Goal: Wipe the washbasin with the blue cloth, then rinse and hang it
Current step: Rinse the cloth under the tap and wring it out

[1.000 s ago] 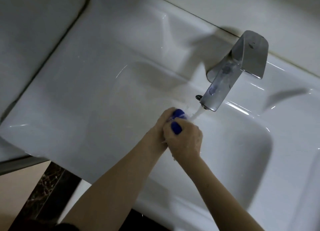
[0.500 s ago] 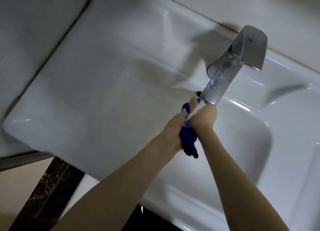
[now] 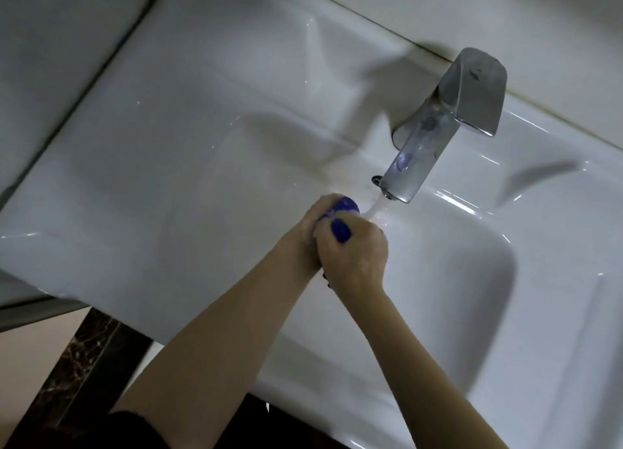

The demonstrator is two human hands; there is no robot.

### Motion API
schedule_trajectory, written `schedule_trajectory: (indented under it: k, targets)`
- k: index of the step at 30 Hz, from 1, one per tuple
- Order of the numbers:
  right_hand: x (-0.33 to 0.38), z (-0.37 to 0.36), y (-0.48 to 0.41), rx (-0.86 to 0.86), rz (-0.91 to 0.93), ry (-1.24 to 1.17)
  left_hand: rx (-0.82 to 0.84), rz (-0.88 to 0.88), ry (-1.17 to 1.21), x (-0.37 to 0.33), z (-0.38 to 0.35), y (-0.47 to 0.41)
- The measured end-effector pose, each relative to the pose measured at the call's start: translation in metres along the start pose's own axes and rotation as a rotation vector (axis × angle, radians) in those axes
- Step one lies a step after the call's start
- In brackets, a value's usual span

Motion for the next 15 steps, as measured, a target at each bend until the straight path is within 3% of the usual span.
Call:
schedule_trajectory:
  k: [1, 3, 6, 8, 11, 15]
  targets:
    - [-0.001, -0.001, -0.006, 0.005, 0.014, 0.042, 0.052, 0.015, 0.047, 0.001, -0.004, 0.004]
    - [-0.019, 0.002, -0.044, 0.014, -0.076, 0.180, 0.001, 0.063, 0.047, 0.014, -0.016, 0.007]
    - [-0.040, 0.012, -0.067, -0.014, -0.267, 0.072, -0.037, 0.115, 0.064, 0.023, -0.023, 0.006]
    - [-0.029, 0.004, -0.036, -0.089, -0.195, 0.019, -0.050, 0.124, 0.026, 0.010, -0.012, 0.000]
    - [-0.014, -0.006, -0.004, -0.005, -0.067, -0.015, -0.018, 0.055, 0.102, 0.004, 0.000, -0.001]
    - [-0.033, 0.014, -0.063, -0.083, -0.331, -0.058, -0.044, 0.130, 0.064, 0.027, -0.023, 0.007]
Point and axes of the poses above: each hand's wrist, its own y-axis away from the middle knuckle, its own z-axis out of the back of the hand, x = y × z, the point moved 4 cm from there along -y, towards the middle knuckle, and after that the axes turned 4 degrees about y, right-handed, at the moved point
